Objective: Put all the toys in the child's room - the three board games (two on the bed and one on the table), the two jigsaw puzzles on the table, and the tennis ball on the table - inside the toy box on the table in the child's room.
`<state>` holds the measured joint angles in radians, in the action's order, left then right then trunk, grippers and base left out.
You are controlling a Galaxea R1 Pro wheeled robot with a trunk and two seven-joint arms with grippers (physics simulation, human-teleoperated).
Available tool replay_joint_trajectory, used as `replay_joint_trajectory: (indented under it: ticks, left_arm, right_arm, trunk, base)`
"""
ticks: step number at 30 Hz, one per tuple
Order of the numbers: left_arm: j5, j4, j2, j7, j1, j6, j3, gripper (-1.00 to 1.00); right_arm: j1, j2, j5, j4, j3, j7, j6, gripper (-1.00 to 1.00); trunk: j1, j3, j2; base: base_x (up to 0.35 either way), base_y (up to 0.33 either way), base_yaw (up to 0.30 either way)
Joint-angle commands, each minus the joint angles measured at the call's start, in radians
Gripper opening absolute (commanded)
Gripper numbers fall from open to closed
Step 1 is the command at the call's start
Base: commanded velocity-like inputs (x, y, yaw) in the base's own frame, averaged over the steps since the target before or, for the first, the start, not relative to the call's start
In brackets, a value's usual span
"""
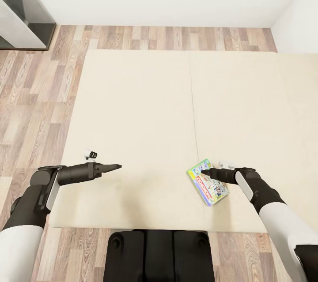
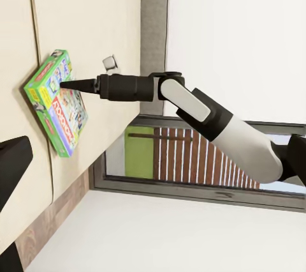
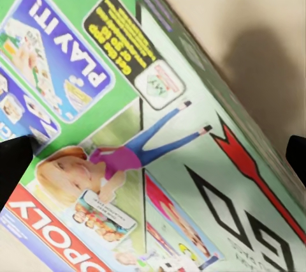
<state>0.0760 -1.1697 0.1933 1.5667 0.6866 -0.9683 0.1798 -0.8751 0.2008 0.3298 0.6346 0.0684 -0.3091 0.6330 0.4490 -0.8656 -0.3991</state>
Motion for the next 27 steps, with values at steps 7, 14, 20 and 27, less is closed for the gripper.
replay_joint_trajectory:
  ticks: [7,14,20,27]
  left_arm:
    - [-0.001,0.0,0.0,0.004,0.001,-0.01,-0.002,1.0]
    - [-0.001,0.0,-0.001,0.004,0.001,-0.011,-0.002,1.0]
    - [-0.001,0.0,-0.002,0.004,0.001,-0.011,-0.002,1.0]
    - [-0.001,0.0,-0.002,0.004,0.001,-0.011,-0.003,1.0]
  right_arm:
    - [0.0,-0.023,0.024,-0.003,0.007,-0.002,0.025,1.0]
    - [-0.008,-0.023,0.022,-0.003,0.007,0.002,0.109,1.0]
    - [-0.013,-0.023,0.023,-0.004,0.008,0.003,0.122,1.0]
    - [-0.015,-0.024,0.021,-0.004,0.01,0.006,0.169,1.0]
  trunk:
    - [0.001,-0.001,-0.001]
    - [0.001,-0.001,-0.001]
    - [0.001,-0.001,-0.001]
    - [0.001,-0.001,-0.001]
  base:
    - [0.0,0.0,0.0]
    - [0.0,0.0,0.0]
    - [0.0,0.0,0.0]
    - [0.0,0.0,0.0]
